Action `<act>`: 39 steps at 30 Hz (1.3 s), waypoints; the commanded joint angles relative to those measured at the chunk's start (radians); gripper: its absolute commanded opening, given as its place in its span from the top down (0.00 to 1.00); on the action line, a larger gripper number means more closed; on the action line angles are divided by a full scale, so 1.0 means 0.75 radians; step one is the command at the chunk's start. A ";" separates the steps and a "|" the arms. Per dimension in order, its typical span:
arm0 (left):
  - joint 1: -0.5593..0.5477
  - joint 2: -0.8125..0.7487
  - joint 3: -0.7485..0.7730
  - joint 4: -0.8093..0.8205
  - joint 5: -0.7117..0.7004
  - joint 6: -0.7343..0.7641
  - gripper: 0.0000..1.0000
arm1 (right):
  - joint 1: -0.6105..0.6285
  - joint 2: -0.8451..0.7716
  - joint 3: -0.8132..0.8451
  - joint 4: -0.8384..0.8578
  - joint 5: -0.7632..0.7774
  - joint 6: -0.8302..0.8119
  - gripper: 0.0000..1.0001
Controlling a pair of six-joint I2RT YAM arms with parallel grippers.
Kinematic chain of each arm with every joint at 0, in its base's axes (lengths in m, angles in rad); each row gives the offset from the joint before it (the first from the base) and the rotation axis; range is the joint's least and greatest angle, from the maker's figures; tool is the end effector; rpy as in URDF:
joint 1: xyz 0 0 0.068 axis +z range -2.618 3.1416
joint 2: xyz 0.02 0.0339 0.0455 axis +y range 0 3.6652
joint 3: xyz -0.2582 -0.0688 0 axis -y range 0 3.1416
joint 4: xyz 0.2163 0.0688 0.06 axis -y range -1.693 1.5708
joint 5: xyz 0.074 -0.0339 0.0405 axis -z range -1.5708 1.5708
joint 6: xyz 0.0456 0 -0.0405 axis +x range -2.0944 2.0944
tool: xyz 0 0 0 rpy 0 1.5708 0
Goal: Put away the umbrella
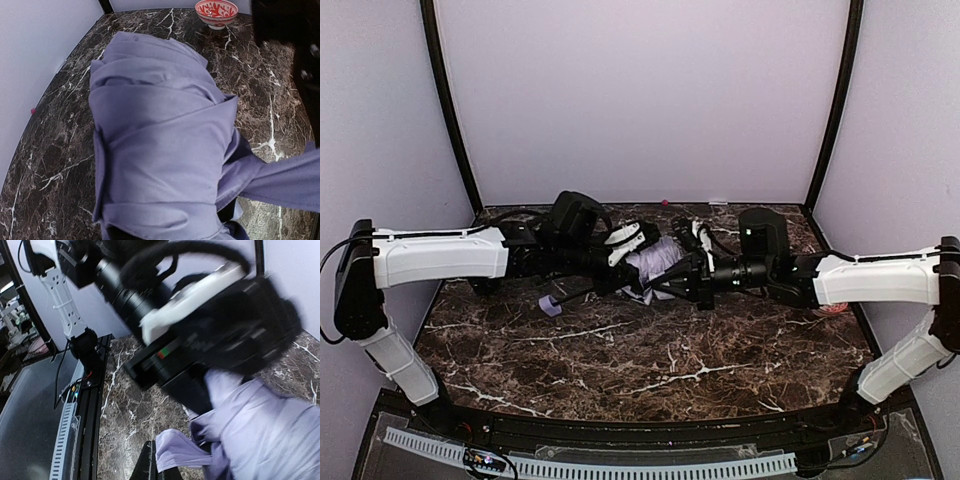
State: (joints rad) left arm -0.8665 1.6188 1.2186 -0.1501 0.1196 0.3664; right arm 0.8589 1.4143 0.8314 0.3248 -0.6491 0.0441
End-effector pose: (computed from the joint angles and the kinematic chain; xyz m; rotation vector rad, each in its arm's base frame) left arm 0.2268 -0.2753 0.2800 1.2985 1.7083 -0.4214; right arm 0.1751 0.2452 0.2714 -1.1989 1.5417 1.2077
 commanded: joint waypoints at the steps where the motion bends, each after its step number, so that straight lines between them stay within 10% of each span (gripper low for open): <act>1: 0.004 0.044 -0.118 -0.052 -0.184 0.189 1.00 | -0.044 -0.047 0.133 0.392 -0.052 0.230 1.00; 19: -0.215 0.254 0.015 -0.379 0.267 0.519 1.00 | -0.163 0.273 0.282 0.024 0.505 0.684 1.00; 35: -0.262 0.409 0.068 -0.504 0.297 0.434 1.00 | -0.165 0.489 0.212 0.016 0.383 0.990 0.79; 39: -0.260 0.386 0.028 -0.459 0.292 0.423 1.00 | -0.165 0.487 0.251 -0.019 0.357 0.960 0.91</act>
State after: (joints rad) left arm -1.0836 1.9331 1.2736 -0.4503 0.3099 0.6659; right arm 0.7341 1.7824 0.9653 0.2428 -0.3901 0.7528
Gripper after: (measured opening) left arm 0.285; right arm 0.112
